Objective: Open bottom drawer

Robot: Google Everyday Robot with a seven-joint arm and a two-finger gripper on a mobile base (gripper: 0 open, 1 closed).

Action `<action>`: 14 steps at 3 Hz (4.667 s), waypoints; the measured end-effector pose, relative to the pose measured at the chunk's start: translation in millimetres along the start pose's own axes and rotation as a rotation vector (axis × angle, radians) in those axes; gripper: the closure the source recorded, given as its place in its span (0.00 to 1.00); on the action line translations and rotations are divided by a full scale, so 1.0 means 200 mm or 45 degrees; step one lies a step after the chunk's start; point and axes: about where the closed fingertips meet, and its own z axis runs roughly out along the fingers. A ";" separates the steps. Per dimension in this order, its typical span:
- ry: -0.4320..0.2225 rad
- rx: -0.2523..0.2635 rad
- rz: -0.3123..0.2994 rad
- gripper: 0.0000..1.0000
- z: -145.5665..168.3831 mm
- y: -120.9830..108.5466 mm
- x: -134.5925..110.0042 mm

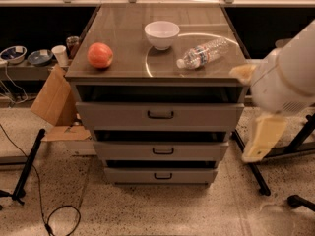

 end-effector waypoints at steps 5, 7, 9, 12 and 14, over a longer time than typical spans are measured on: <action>-0.113 -0.194 -0.343 0.00 1.98 0.67 -0.34; -0.091 -0.173 -0.406 0.00 2.04 0.64 -0.39; -0.094 -0.241 -0.453 0.00 2.56 0.59 -0.44; -0.156 -0.303 -0.287 0.00 3.21 0.63 -0.44; -0.193 -0.265 -0.030 0.00 3.48 0.55 -0.51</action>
Offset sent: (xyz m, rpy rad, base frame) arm 0.0028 0.1294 -0.2663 0.0238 0.0449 0.3077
